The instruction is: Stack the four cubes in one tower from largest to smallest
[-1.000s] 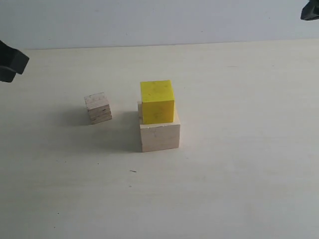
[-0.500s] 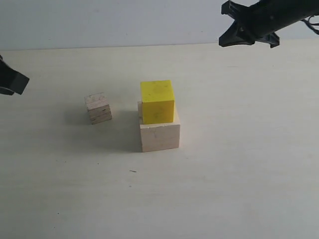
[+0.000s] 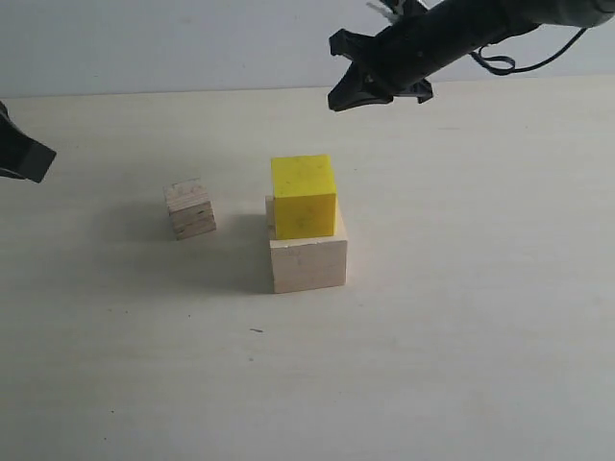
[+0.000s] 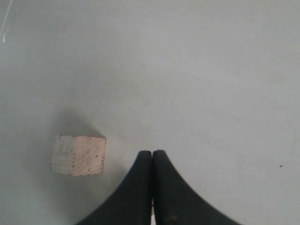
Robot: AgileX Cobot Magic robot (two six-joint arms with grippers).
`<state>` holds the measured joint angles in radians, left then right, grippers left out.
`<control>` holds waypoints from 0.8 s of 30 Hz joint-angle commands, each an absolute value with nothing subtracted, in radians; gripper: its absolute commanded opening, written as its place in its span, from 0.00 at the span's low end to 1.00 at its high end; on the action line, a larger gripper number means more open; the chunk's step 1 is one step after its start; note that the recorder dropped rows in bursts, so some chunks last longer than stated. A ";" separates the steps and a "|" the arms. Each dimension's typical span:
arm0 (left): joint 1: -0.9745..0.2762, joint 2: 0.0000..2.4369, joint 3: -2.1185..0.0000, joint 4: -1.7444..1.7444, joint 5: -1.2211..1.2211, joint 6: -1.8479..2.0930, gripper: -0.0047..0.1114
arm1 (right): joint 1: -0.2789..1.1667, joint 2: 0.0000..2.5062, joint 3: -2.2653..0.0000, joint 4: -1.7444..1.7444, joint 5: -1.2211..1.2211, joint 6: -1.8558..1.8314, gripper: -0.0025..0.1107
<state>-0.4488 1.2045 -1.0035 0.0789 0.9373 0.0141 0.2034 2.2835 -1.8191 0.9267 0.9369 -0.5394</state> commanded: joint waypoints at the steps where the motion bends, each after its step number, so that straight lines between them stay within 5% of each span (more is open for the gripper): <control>1: -0.449 1.196 -0.997 0.072 0.921 0.022 0.04 | 0.238 2.318 -1.834 0.918 0.958 -0.551 0.02; 24: -0.449 1.196 -0.997 0.074 0.913 0.023 0.04 | 0.337 2.362 -1.834 0.888 1.007 -0.549 0.02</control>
<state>-0.4488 1.2045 -1.0035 0.0789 0.9254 0.0181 0.3357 2.3500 -1.8272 0.8810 1.0061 -0.5394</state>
